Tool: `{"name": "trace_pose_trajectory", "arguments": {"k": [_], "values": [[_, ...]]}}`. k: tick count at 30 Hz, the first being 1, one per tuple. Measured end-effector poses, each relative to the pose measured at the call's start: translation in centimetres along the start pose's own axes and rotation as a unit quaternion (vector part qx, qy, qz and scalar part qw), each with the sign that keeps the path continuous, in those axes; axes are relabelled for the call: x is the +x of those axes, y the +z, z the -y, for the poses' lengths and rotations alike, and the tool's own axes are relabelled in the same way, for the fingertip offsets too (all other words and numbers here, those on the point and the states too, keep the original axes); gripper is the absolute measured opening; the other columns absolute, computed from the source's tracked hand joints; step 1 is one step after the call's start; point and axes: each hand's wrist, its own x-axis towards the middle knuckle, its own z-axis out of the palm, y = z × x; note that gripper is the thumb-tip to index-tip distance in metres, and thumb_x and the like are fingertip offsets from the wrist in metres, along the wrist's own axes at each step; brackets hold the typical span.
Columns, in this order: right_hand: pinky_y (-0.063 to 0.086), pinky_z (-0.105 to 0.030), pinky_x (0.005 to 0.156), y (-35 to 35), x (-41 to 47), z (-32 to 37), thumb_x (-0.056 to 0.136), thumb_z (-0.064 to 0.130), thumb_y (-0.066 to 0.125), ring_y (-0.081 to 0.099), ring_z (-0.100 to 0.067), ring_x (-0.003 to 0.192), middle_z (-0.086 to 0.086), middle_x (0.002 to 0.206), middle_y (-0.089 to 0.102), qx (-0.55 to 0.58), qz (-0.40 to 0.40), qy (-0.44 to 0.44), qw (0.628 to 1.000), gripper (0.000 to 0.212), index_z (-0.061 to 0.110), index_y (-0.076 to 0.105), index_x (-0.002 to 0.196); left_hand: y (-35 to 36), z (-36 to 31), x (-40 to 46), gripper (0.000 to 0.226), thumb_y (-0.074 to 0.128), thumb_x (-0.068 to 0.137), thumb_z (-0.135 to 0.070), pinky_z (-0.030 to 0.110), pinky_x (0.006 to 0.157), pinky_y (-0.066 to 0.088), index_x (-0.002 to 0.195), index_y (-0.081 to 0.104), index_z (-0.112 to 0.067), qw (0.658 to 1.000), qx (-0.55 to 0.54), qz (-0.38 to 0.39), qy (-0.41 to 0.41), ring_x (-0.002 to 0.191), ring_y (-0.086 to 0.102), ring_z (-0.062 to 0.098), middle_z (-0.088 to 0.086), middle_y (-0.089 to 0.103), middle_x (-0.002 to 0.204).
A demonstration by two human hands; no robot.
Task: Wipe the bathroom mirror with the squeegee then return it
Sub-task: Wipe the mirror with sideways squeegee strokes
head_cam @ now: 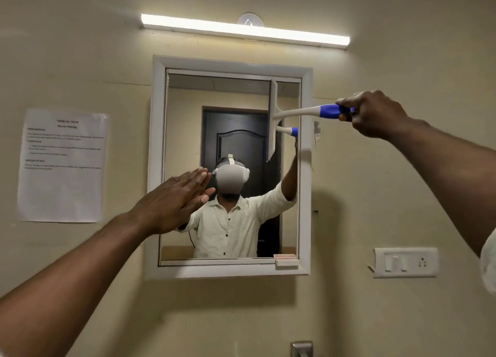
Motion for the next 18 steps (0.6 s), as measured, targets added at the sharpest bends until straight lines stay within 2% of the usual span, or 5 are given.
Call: {"name": "trace_pose_trajectory", "arguments": {"k": [4, 8, 11, 18], "values": [[0.044, -0.044, 0.088, -1.0, -0.5, -1.8, 0.088, 0.018, 0.057, 0.051, -0.038, 0.116, -0.013, 0.133, 0.057, -0.006, 0.017, 0.032, 0.999, 0.043, 0.027, 0.055, 0.13, 0.4, -1.6, 0.6, 0.077, 0.014, 0.082, -0.065, 0.021, 0.111, 0.004, 0.148, 0.003, -0.027, 1.0, -0.013, 0.001, 0.012, 0.136, -0.002, -0.005, -0.008, 0.005, 0.158], [0.043, -0.043, 0.088, -1.9, -1.4, -3.1, 0.087, 0.019, 0.057, 0.051, -0.04, 0.114, -0.013, 0.132, 0.057, -0.009, 0.015, 0.057, 0.998, 0.044, 0.031, 0.055, 0.129, 0.7, -3.3, 1.4, 0.067, 0.023, 0.091, -0.054, 0.031, 0.118, 0.01, 0.149, 0.006, -0.025, 1.0, -0.017, 0.009, 0.02, 0.145, 0.004, 0.009, -0.005, 0.006, 0.159], [0.042, -0.041, 0.088, -2.8, -1.9, -3.9, 0.087, 0.019, 0.057, 0.051, -0.04, 0.113, -0.013, 0.131, 0.057, -0.023, 0.011, 0.064, 0.998, 0.044, 0.031, 0.056, 0.129, 1.0, -4.6, 2.2, 0.064, 0.028, 0.094, -0.048, 0.036, 0.12, 0.012, 0.149, 0.007, -0.023, 0.999, -0.019, 0.015, 0.027, 0.146, 0.004, 0.01, -0.003, 0.006, 0.159], [0.041, -0.042, 0.089, -3.5, -2.3, -2.9, 0.088, 0.016, 0.053, 0.053, -0.039, 0.111, -0.014, 0.127, 0.057, -0.046, 0.02, 0.054, 0.997, 0.043, 0.031, 0.056, 0.128, 2.1, -6.0, 3.2, 0.077, 0.019, 0.082, -0.061, 0.042, 0.119, 0.016, 0.149, 0.009, -0.024, 0.998, -0.035, 0.024, 0.046, 0.146, 0.005, 0.01, -0.005, 0.007, 0.159]]}}
